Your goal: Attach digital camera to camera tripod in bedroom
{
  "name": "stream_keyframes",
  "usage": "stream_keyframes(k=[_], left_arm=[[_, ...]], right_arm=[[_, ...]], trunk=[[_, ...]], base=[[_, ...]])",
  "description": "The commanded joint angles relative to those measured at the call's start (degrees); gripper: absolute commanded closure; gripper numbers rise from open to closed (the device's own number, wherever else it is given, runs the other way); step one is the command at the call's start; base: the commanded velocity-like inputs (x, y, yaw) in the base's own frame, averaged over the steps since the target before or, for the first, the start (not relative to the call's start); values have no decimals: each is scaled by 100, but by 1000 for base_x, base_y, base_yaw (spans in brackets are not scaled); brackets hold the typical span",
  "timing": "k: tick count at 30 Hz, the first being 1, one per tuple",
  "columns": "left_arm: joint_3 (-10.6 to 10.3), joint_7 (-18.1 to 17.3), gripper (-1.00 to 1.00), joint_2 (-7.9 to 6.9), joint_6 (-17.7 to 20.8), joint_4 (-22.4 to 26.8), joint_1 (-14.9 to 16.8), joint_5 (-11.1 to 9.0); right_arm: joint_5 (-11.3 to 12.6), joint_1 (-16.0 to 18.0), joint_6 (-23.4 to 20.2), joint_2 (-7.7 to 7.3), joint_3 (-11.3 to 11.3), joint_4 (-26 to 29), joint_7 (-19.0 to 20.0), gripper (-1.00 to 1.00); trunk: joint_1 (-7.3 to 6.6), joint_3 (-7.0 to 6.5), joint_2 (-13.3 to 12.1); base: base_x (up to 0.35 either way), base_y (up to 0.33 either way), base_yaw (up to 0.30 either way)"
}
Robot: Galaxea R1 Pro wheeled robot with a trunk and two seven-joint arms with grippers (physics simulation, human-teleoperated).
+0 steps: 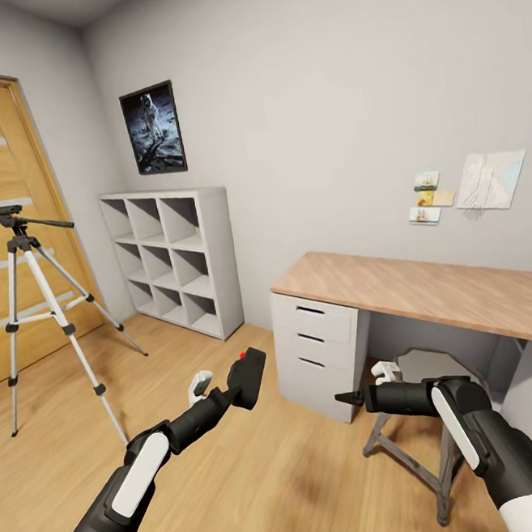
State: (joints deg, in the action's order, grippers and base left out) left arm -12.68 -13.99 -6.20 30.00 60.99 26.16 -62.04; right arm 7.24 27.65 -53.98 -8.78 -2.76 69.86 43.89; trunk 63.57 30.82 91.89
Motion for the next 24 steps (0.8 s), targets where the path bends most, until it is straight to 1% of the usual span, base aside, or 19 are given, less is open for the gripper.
stream_keyframes(k=[1, 24], left_arm=[[-6, -16, 100, -4, 14, 1, 4, -18], [-6, -16, 100, -4, 5, -8, 4, -27]], right_arm=[[41, 4, -42, 0, -4, 1, -12, -100], [41, 4, -48, -1, 4, -6, -12, -100]], trunk=[[-23, -12, -38], [-528, -425, -961]], base=[[0, 0, 0], [0, 0, 0]])
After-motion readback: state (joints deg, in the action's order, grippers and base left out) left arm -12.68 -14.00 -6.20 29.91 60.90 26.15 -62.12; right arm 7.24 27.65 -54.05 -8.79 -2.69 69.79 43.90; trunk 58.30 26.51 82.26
